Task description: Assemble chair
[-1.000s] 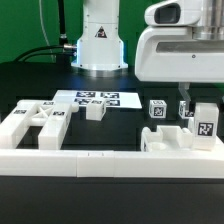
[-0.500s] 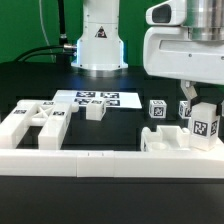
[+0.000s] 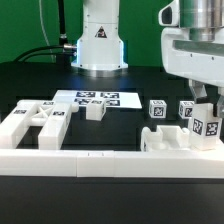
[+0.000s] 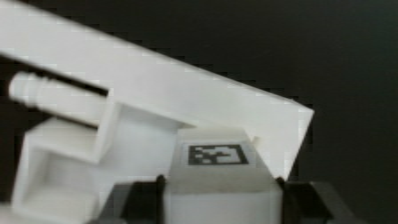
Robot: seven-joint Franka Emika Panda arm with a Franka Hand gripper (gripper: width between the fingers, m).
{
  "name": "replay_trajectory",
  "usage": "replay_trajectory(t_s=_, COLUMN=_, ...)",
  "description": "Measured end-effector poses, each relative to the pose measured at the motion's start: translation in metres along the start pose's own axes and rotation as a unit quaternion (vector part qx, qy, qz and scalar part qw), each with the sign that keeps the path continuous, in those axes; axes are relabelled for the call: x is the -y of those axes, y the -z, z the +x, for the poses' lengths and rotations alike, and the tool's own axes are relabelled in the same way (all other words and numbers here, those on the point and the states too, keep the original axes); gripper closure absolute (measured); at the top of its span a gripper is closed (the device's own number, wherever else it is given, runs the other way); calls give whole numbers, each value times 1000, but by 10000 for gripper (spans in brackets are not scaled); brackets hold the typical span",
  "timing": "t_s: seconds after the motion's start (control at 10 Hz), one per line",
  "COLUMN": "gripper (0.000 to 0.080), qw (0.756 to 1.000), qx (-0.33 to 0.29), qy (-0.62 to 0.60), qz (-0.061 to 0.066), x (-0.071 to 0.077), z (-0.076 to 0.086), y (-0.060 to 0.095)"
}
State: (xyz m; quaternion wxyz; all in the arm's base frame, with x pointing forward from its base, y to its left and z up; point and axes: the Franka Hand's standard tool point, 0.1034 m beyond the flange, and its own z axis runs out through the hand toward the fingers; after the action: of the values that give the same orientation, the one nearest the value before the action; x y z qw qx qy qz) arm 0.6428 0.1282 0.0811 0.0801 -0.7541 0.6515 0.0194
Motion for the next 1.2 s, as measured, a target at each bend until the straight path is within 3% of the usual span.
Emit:
replay_trajectory(t_s=0.2, gripper=515, qw=996, qx=9, qy=-83, qz=7, x=1, z=0, y=0)
replay_trajectory(t_s=0.4, gripper=514, qw=999, qx=9, qy=-40, qz=4, x=0, z=1, y=0)
replay_trajectory(t_s=0.6, gripper=200, qw=1000, qx=9, qy=-3, qz=-1, x=0, z=4, y=1)
replay_trajectory(t_s=0.7, gripper=164, qw=999, qx=9, qy=35, qz=-1, x=0, z=3, y=1)
replay_trajectory(t_s=1.1, gripper=151, qw=977, qx=8, qy=212, qz=1, x=0, z=4, y=1)
replay_trajectory(t_s=1.2, gripper=151, qw=962, qx=11, qy=274, qz=-10, x=-2, z=6, y=1)
